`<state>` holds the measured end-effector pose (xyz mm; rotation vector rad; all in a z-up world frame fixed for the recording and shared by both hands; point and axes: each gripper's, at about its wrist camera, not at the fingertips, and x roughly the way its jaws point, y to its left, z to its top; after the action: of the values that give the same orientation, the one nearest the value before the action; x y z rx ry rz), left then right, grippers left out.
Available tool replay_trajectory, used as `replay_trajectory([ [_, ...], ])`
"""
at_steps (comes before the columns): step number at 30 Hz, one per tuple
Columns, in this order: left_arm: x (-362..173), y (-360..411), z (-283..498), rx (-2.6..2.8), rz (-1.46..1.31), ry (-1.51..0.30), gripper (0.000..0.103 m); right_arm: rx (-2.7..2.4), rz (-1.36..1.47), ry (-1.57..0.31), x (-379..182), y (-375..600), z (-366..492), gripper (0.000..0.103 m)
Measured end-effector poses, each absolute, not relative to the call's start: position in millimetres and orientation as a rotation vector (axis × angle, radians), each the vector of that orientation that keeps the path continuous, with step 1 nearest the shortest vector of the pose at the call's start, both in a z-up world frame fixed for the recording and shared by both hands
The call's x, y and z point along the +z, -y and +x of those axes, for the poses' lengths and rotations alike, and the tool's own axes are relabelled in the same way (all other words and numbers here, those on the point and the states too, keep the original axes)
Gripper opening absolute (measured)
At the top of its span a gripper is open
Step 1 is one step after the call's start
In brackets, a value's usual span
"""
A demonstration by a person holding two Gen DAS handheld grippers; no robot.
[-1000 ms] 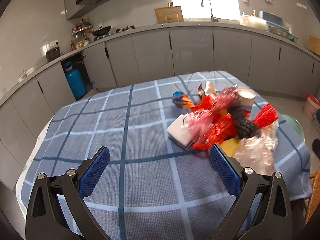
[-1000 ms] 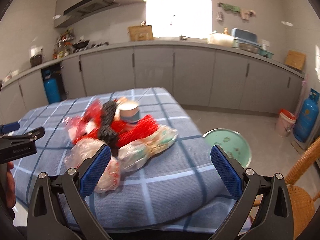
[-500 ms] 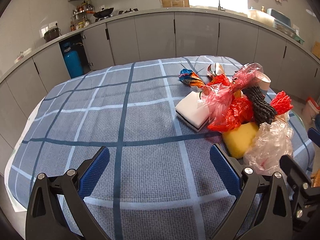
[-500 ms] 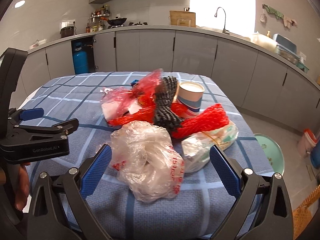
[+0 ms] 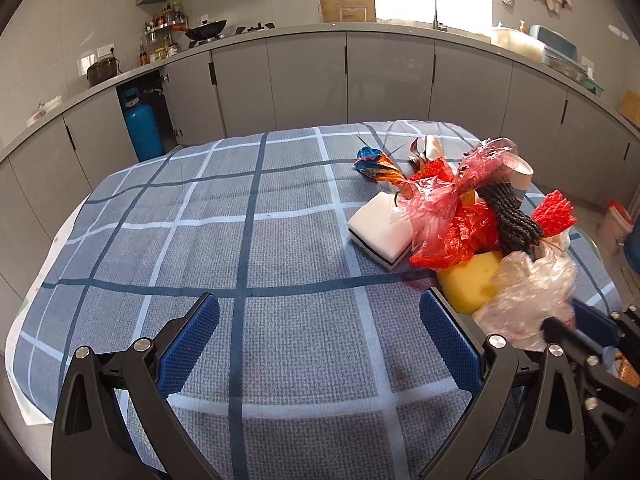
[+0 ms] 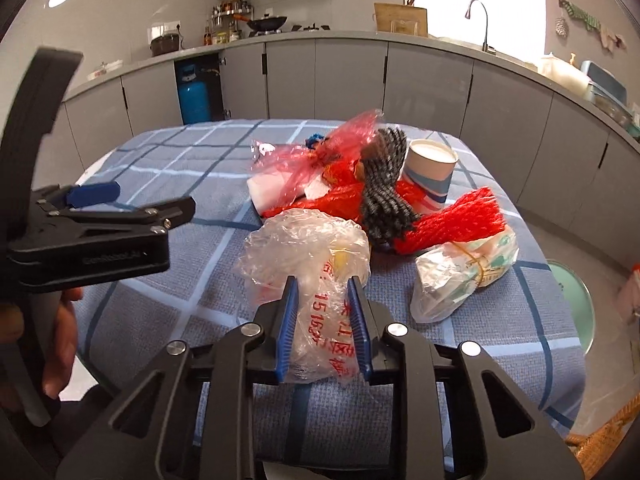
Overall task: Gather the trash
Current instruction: 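Grasp the clear plastic bag with the right tool while the left tool approaches the pink bag, then grasp the pink plastic bag with the left tool while the right tool lifts the clear bag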
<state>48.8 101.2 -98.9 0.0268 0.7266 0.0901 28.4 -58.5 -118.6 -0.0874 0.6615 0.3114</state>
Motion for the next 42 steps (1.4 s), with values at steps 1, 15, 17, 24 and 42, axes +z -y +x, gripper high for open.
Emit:
replay_trajectory([
  [1,-98,-99,50,0.089,0.035,-0.723,0.098,0.304,-0.077,-0.643,-113,63,25,0.025],
  [15,-79,-46,107,-0.019,0.141,-0.613,0.097,0.204,0.052,-0.548,-88,118,13,0.025],
  [17,-87,-42,118,-0.042,0.13,-0.652,0.094,0.203,0.05,-0.549,-89,119,13,0.025],
  [24,-96,-42,114,-0.085,0.107,-0.701,0.015,0.198,0.055,-0.551,-91,120,12,0.025],
  [42,-25,-32,60,-0.073,0.129,-0.505,0.004,0.144,0.091,-0.486,-71,148,6,0.025],
])
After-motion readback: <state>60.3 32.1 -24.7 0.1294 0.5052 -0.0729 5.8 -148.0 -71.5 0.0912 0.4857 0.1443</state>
